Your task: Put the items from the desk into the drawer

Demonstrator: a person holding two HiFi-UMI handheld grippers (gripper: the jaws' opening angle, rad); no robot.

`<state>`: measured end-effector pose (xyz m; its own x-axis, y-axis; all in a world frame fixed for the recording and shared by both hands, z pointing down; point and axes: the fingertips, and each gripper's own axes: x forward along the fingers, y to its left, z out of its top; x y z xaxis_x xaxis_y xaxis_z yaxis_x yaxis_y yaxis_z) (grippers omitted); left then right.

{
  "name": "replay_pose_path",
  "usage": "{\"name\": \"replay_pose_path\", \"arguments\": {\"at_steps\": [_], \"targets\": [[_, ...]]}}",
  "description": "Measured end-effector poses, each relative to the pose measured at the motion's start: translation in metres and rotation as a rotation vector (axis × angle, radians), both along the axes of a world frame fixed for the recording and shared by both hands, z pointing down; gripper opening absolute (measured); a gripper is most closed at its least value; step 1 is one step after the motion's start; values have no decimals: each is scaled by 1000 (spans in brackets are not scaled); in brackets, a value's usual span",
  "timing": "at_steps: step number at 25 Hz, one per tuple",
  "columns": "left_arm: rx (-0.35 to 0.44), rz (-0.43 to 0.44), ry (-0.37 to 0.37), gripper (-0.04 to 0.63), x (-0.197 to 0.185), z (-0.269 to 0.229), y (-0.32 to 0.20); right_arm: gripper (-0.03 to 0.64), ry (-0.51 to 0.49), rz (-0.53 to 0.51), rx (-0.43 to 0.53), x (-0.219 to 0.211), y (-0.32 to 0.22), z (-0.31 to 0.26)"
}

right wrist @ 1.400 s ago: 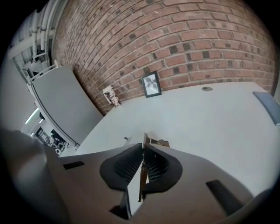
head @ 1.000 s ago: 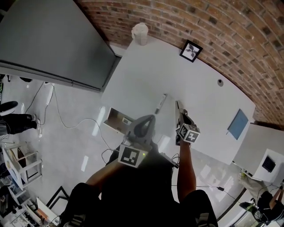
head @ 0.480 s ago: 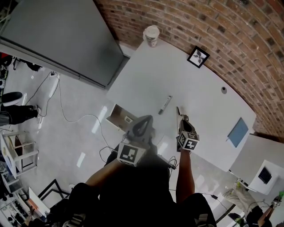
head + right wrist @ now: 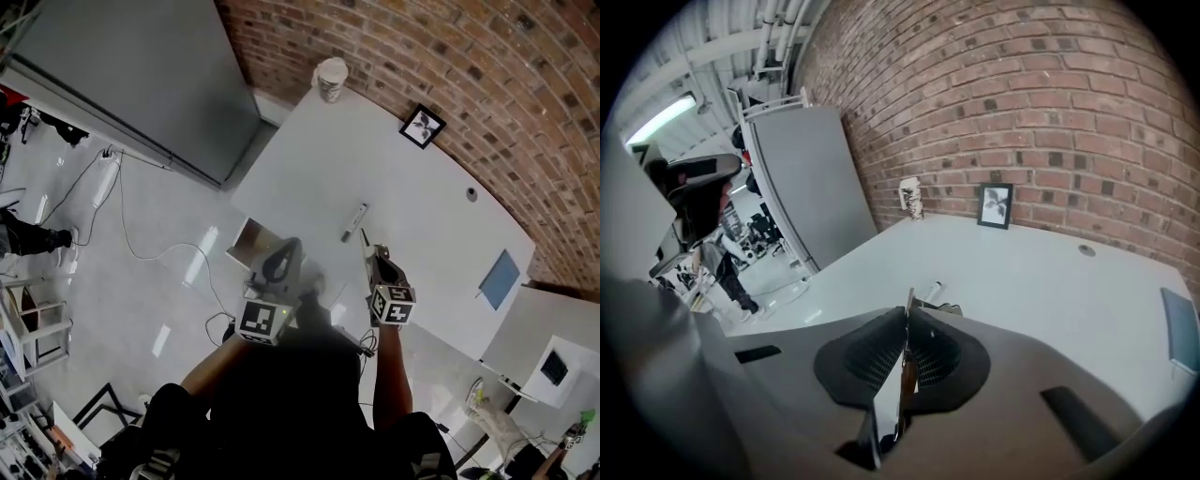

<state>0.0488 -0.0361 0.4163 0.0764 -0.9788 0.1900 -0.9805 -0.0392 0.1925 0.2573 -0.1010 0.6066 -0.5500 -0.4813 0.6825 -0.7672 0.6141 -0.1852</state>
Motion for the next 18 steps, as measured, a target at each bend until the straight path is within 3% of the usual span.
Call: {"name": "replay_pose_path", "arguments": {"at_steps": [18], "targets": [[-37,0,21,2,-151,30,58,11,0,-210,0,-187,104,1]]}}
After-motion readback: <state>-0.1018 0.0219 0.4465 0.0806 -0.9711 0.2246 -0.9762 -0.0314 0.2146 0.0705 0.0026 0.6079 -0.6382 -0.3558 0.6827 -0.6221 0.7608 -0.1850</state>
